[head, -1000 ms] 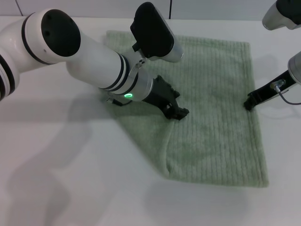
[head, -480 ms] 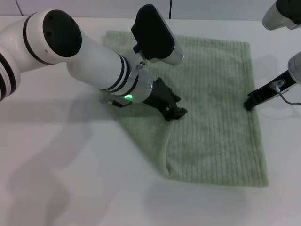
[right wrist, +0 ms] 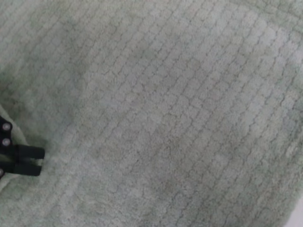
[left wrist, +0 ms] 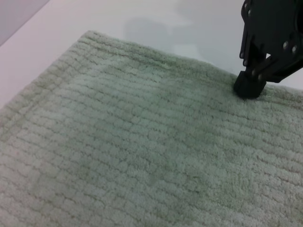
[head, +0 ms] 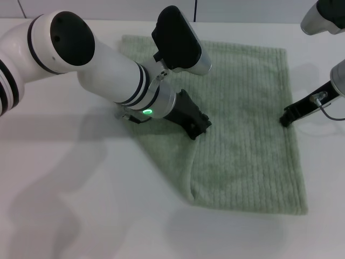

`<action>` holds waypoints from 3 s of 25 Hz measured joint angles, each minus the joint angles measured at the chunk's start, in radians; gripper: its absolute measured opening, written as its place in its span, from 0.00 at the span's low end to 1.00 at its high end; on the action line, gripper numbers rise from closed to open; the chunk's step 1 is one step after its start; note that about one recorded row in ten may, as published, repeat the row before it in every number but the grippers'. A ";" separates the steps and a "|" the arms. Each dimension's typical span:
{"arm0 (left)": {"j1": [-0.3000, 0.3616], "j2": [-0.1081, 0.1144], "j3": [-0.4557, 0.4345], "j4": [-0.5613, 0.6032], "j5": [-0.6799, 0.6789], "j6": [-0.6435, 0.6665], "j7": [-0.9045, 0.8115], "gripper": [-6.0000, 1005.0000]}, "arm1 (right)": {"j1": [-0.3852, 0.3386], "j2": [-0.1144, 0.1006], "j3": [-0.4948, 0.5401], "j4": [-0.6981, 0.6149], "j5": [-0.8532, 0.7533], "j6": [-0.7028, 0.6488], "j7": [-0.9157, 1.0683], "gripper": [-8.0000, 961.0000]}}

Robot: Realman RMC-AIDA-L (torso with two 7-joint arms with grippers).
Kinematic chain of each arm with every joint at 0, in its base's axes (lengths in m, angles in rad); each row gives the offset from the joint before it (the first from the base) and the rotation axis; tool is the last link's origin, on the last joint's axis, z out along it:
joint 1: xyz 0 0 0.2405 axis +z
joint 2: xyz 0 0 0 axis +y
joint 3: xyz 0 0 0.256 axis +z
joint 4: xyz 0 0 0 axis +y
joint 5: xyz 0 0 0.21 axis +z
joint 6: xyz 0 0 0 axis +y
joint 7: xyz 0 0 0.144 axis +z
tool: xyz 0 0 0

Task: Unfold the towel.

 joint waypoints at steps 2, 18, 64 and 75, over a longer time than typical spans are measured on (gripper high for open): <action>0.000 0.001 -0.001 0.000 0.000 -0.002 0.000 0.10 | 0.000 0.000 -0.001 0.000 0.000 0.000 0.000 0.01; 0.036 0.015 -0.135 -0.028 0.009 -0.111 0.050 0.04 | 0.000 0.000 -0.001 0.000 -0.002 0.002 -0.005 0.01; 0.243 0.040 -0.566 -0.351 0.260 -0.614 0.175 0.04 | 0.005 0.000 -0.001 0.000 -0.017 0.000 -0.011 0.01; 0.264 0.047 -0.575 -0.416 0.320 -0.705 0.178 0.04 | 0.007 0.000 -0.001 0.000 -0.025 -0.001 -0.011 0.01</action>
